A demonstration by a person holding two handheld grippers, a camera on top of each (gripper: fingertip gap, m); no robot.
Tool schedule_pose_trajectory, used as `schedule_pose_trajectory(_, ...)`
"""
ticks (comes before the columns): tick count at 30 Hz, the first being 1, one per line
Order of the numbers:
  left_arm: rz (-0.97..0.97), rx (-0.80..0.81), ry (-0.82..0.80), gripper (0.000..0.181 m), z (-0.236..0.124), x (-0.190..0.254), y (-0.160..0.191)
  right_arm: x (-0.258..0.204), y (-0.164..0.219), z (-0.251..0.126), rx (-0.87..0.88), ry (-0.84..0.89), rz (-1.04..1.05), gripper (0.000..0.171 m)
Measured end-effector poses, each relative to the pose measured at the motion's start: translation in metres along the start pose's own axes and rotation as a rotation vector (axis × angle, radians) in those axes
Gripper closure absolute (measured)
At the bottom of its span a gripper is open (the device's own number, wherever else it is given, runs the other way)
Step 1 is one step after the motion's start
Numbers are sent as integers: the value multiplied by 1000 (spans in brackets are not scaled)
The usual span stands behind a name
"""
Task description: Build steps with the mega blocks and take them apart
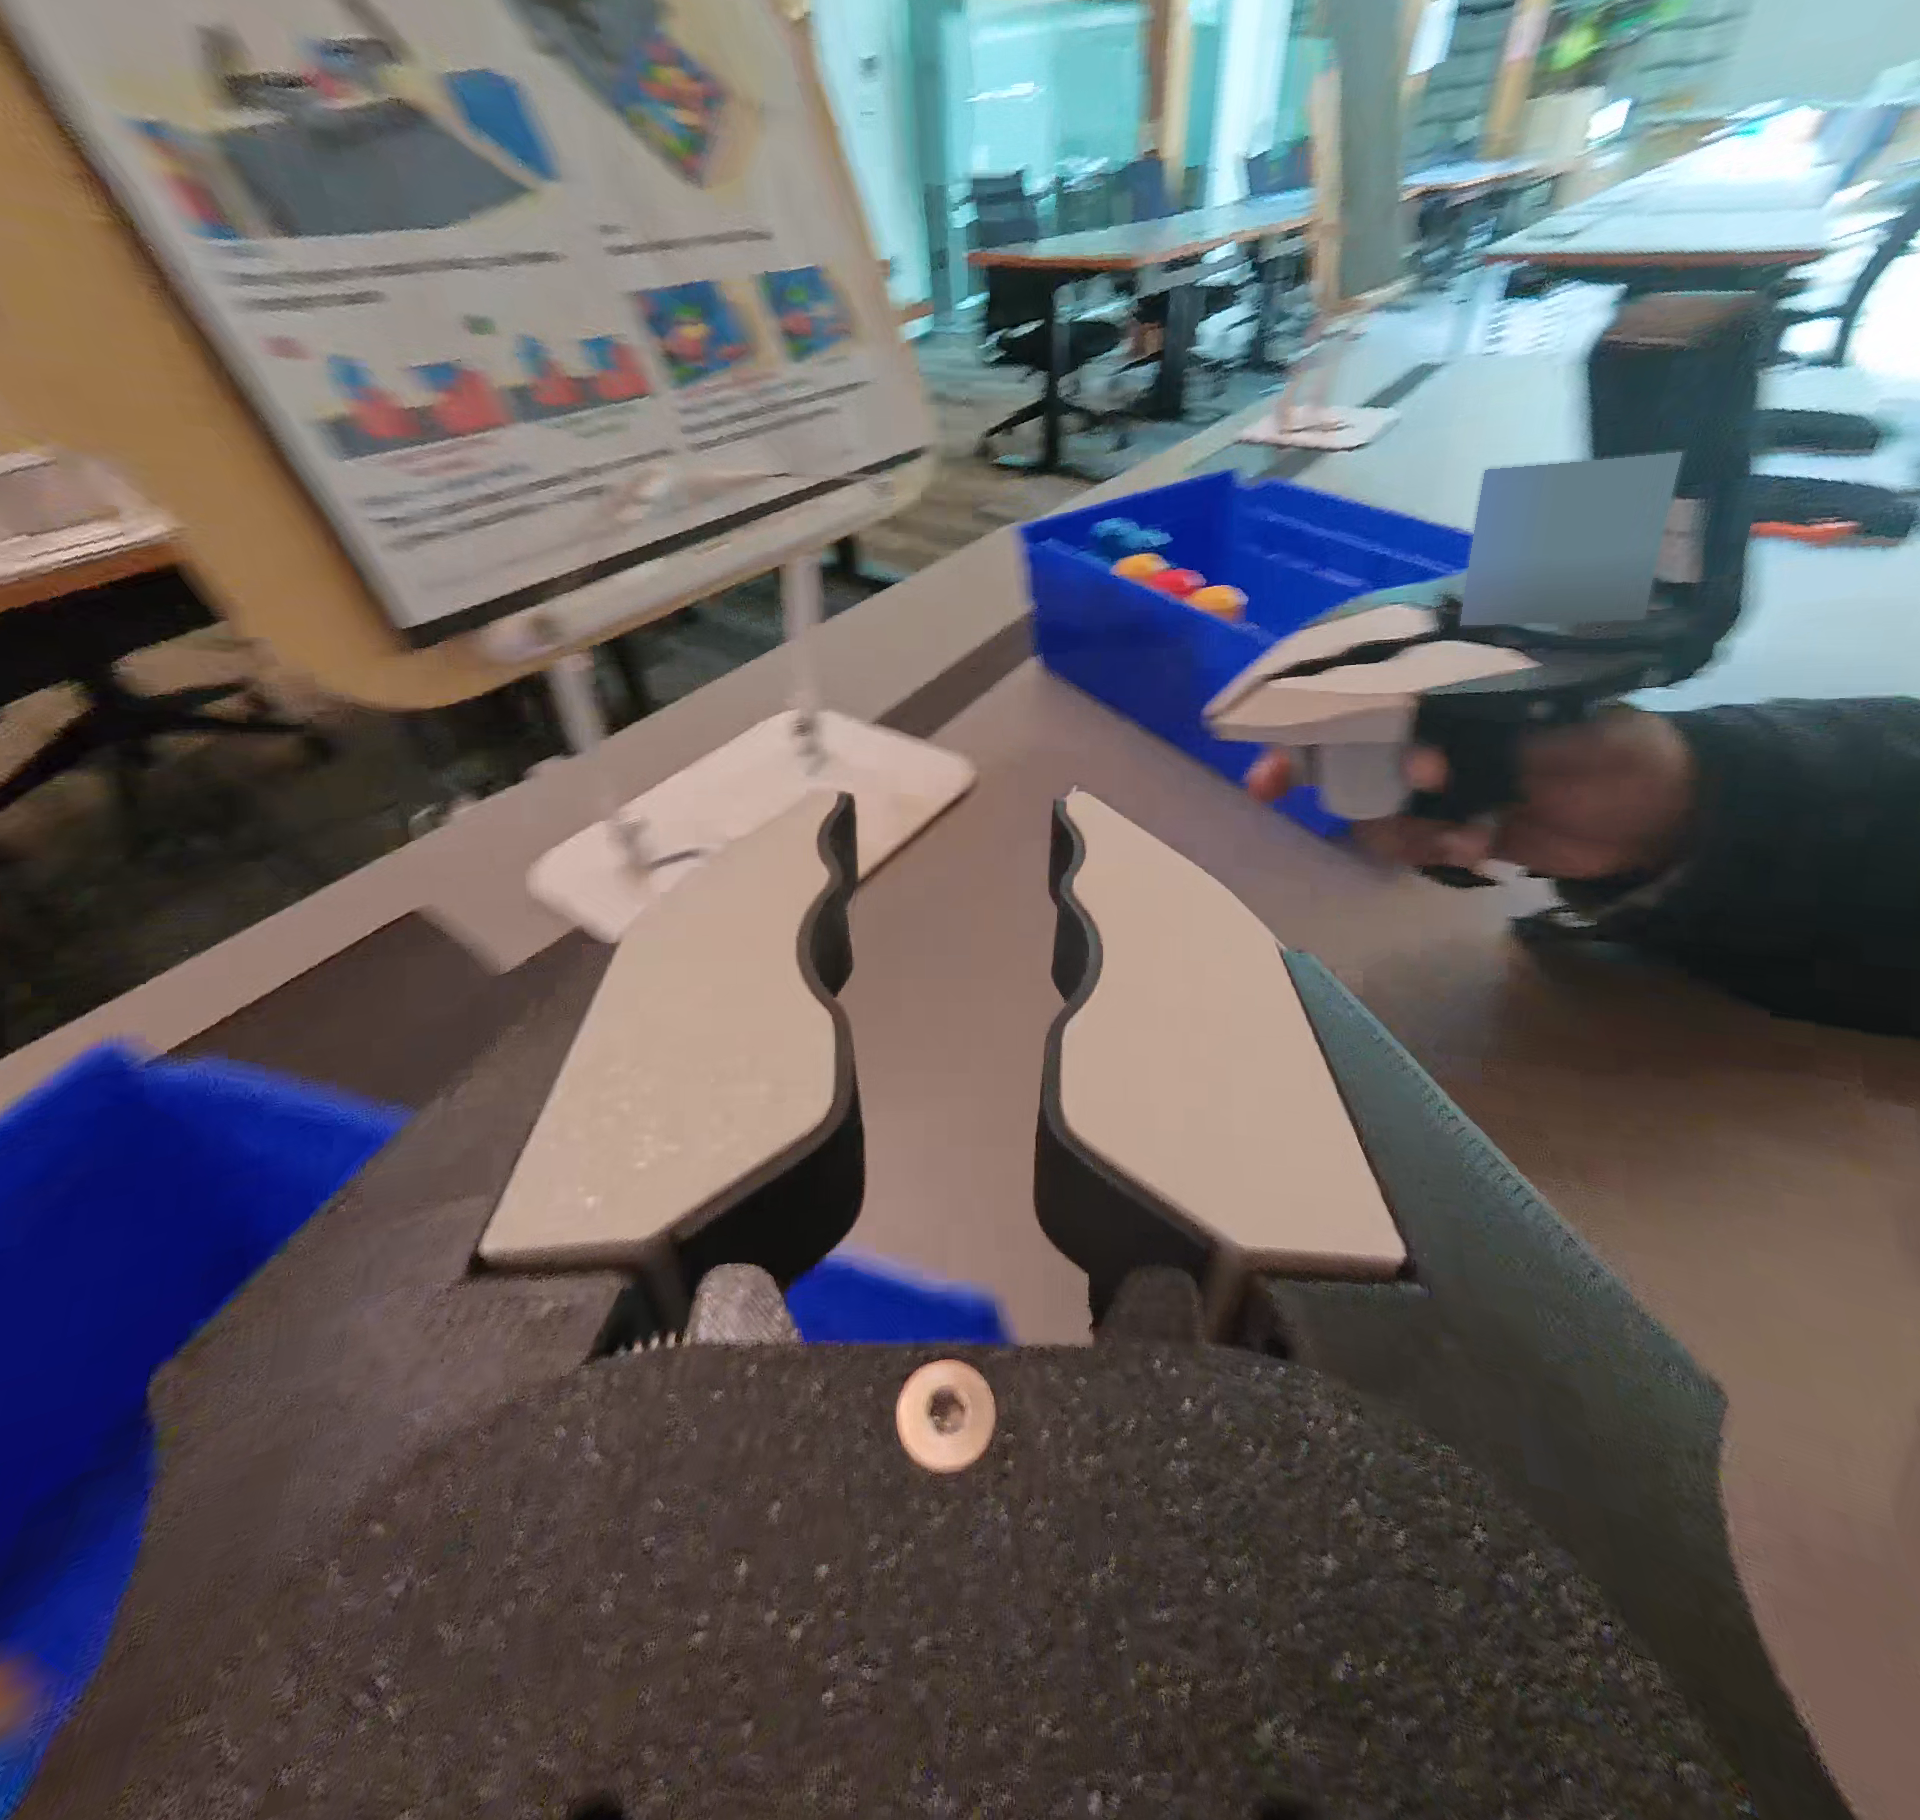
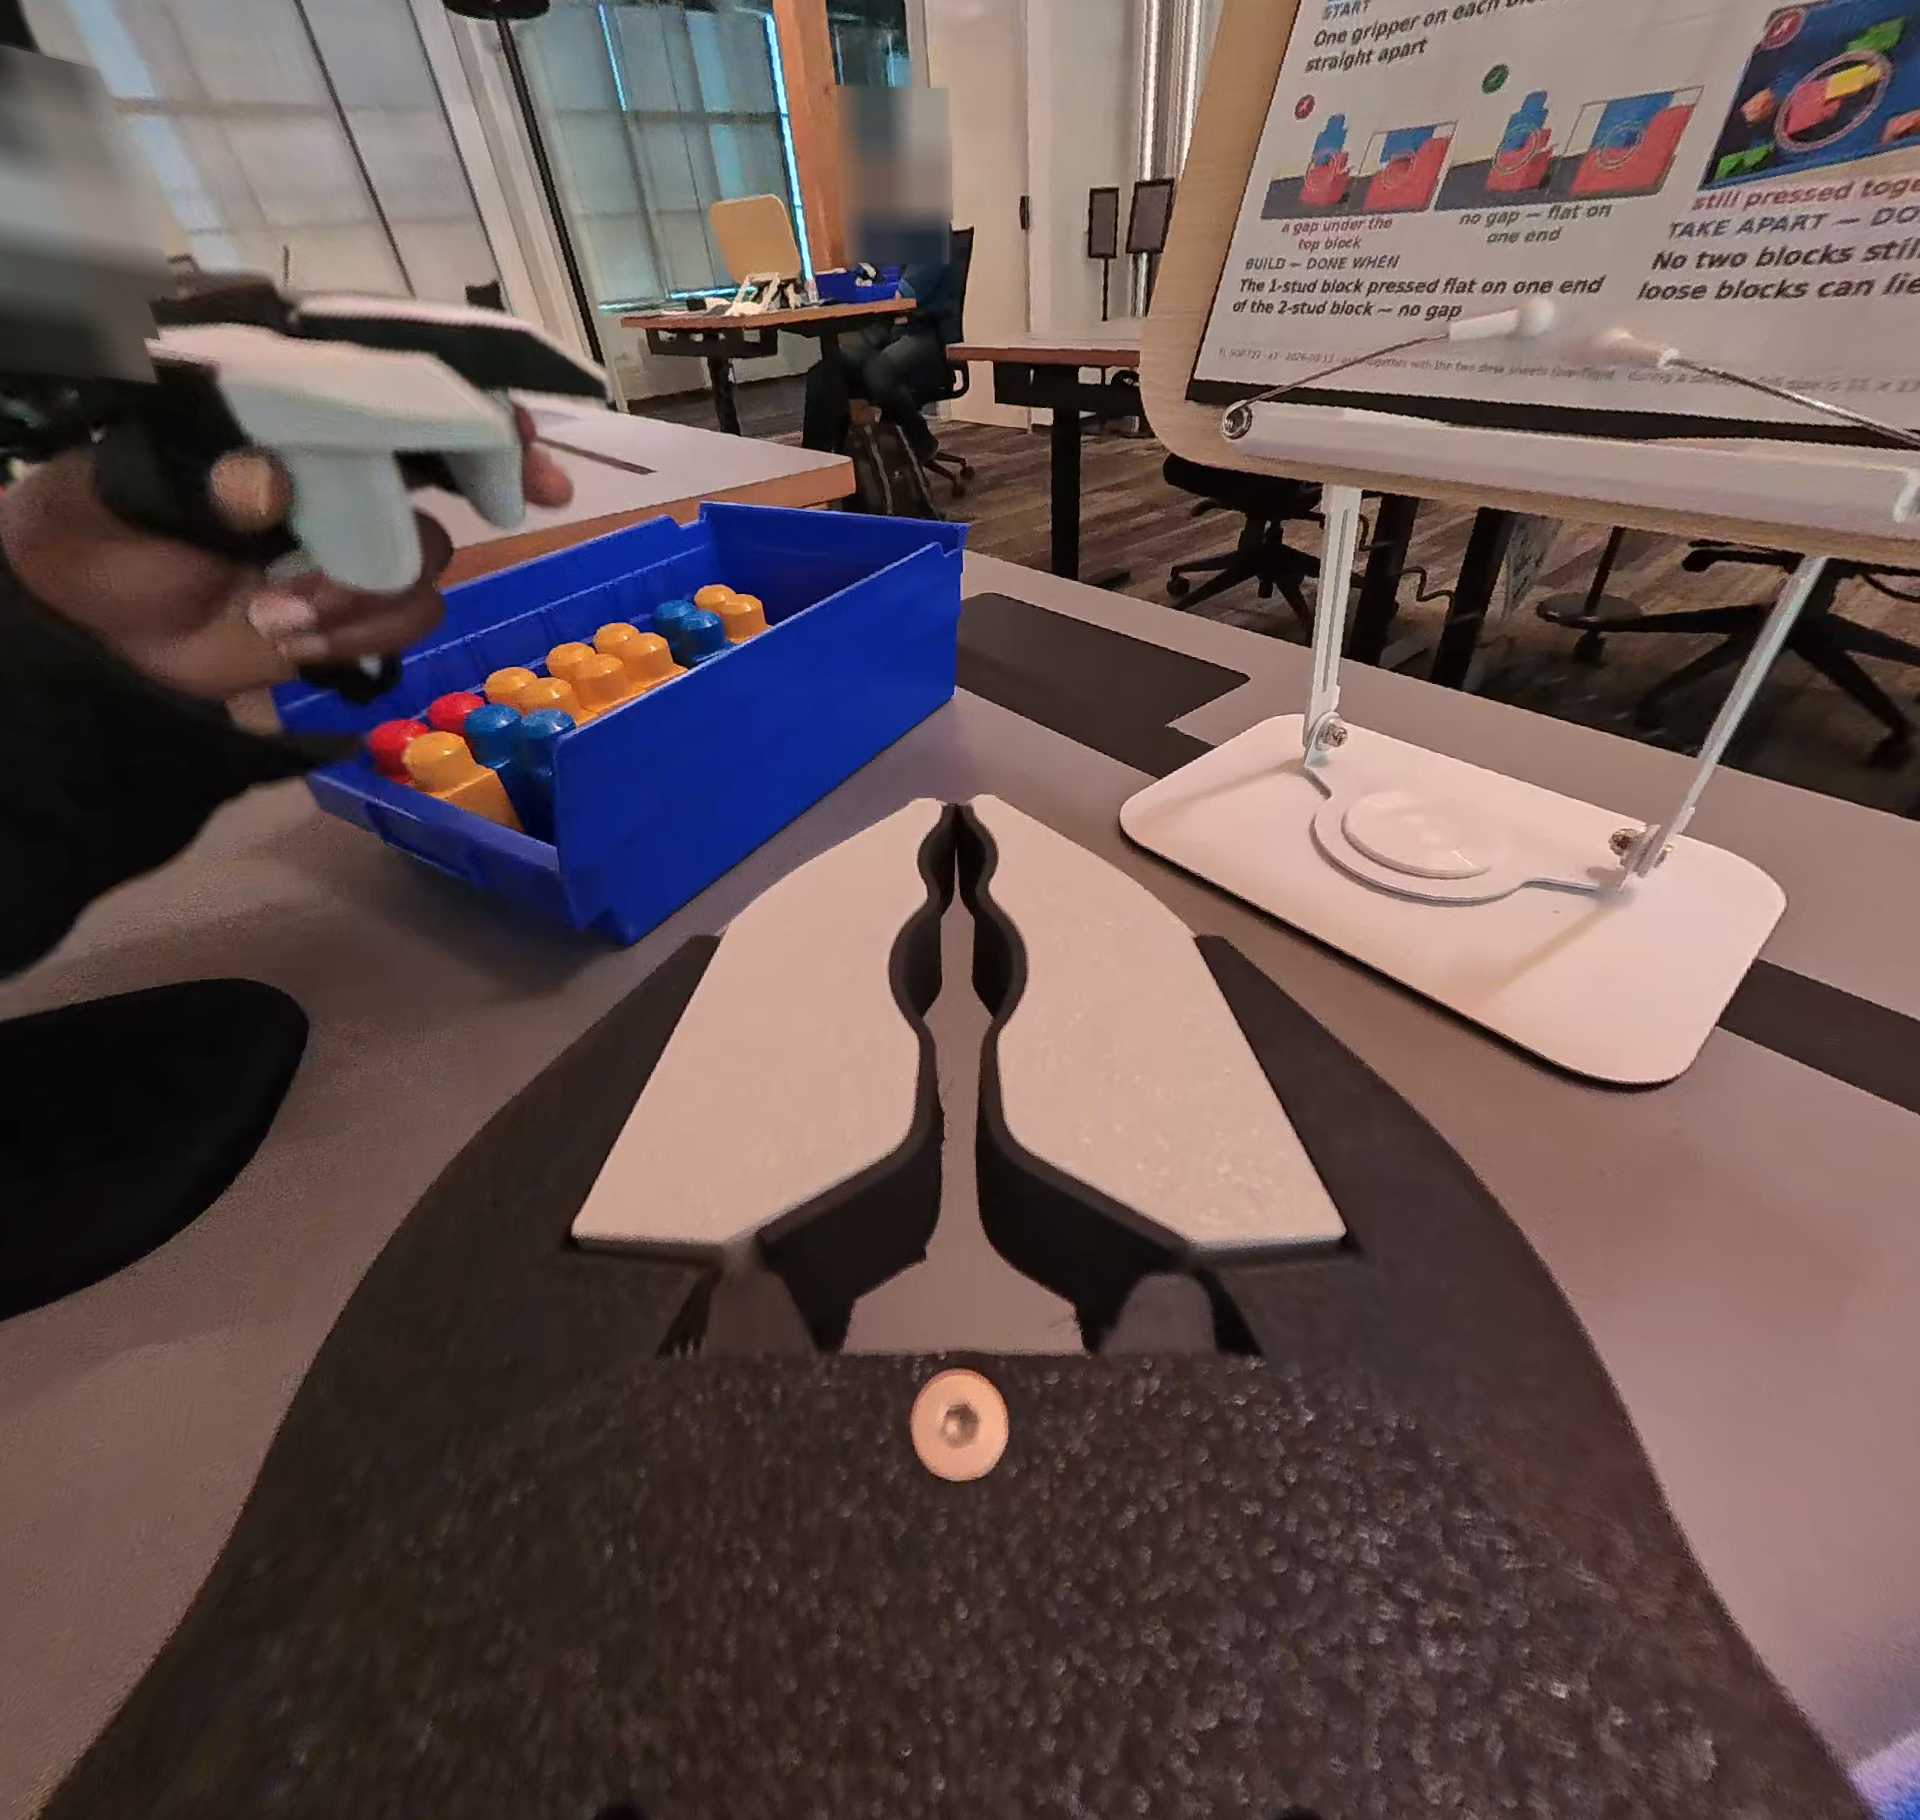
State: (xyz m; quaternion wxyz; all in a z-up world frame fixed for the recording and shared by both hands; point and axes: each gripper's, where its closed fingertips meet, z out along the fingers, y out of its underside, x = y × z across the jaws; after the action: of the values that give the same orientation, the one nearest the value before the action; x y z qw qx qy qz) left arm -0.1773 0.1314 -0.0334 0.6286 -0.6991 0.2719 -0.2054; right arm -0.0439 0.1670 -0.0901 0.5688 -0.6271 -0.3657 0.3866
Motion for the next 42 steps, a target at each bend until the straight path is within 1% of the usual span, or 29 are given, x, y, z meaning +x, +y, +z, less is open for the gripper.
schedule_pose_trajectory(2, -14, -92, -107, 146, -17, -41, 1, 0, -2, -2, 8, -11, 3, 171)
schedule_pose_trajectory(4, -38, -234, -201, 143, -31, -84, 11, 0, -3, -3, 9, -19, 4, 171)
schedule_pose_trajectory(7, -59, -508, -329, 140, -53, -145, 40, -1, -1, -2, -2, -28, 1, 171)
schedule_pose_trajectory(9, -87, -682, -402, 140, -67, -178, 62, -2, 0, -1, -11, -37, -2, 171)
schedule_pose_trajectory(11, -133, -820, -442, 140, -76, -200, 82, -3, 3, -1, -22, -43, -9, 171)
schedule_pose_trajectory(13, -172, -926, -475, 139, -83, -217, 100, -4, 5, 0, -32, -49, -10, 171)
schedule_pose_trajectory(16, -226, -1078, -522, 138, -90, -233, 130, -5, 8, 1, -43, -61, -6, 171)
schedule_pose_trajectory(18, -253, -1152, -549, 136, -93, -241, 147, -6, 10, 1, -53, -69, -3, 171)
schedule_pose_trajectory(21, -317, -1200, -558, 135, -91, -245, 166, -8, 12, 1, -65, -82, 1, 171)
schedule_pose_trajectory(27, -341, -1295, -547, 135, -91, -243, 190, -11, 15, 2, -80, -105, -2, 171)
schedule_pose_trajectory(29, -310, -1317, -553, 144, -93, -245, 194, -12, 16, 2, -87, -114, 3, 171)
schedule_pose_trajectory(32, -301, -1318, -549, 145, -93, -245, 194, -13, 18, 2, -94, -118, 1, 171)
schedule_pose_trajectory(34, -266, -1314, -563, 148, -94, -248, 189, -13, 18, 2, -96, -120, 0, 171)
schedule_pose_trajectory(36, -235, -1277, -555, 150, -89, -247, 177, -13, 19, 2, -98, -119, -3, 171)
schedule_pose_trajectory(42, -116, -1130, -521, 151, -69, -233, 118, -11, 19, 1, -99, -111, -10, 171)
